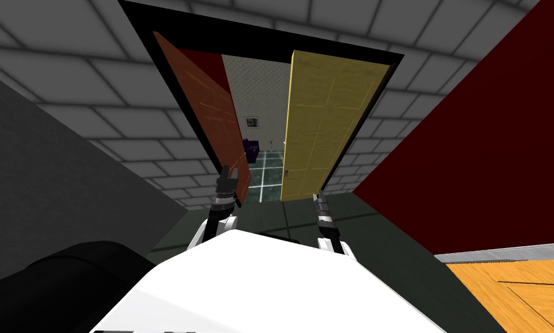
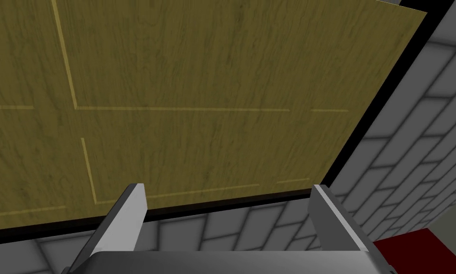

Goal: Push the door open

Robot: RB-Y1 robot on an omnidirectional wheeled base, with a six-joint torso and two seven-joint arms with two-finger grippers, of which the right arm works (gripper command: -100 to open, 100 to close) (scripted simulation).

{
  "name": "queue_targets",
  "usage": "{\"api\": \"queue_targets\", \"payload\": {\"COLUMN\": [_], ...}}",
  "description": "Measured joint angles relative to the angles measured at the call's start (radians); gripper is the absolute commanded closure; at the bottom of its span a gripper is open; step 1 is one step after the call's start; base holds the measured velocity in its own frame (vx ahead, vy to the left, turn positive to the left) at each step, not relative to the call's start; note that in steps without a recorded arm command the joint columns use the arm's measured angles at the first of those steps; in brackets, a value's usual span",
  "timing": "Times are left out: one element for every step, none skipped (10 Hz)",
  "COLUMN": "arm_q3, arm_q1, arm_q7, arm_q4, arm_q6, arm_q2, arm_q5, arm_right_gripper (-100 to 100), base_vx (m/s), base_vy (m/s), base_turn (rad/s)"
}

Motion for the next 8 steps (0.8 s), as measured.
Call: {"api": "queue_targets", "payload": {"arm_q3": [0.004,0.006,0.009,0.012,0.015,0.021,0.024,0.026], "arm_q1": [-0.009,-0.02,-0.025,-0.032,-0.043,-0.042,-0.051,-0.057], "arm_q7": [0.001,-0.001,-0.002,-0.004,-0.005,-0.005,-0.007,-0.009], "arm_q4": [0.028,0.055,0.079,0.099,0.13,0.146,0.168,0.192], "arm_q6": [-0.008,-0.015,-0.024,-0.029,-0.038,-0.045,-0.049,-0.056], "arm_q2": [0.004,0.003,0.004,0.003,0.006,0.009,0.009,0.009], "arm_q5": [0.006,0.011,0.016,0.02,0.025,0.032,0.036,0.041], "arm_right_gripper": [-100,-100,-100,-100,-100,-100,-100,-100], "base_vx": [0.09,0.099,0.116,0.101,0.088,0.095,0.099,0.095], "base_vy": [0.014,0.019,0.017,0.013,0.006,0.019,0.015,0.013], "base_turn": [-0.014,-0.015,-0.019,-0.015,-0.011,-0.015,-0.016,-0.014]}}
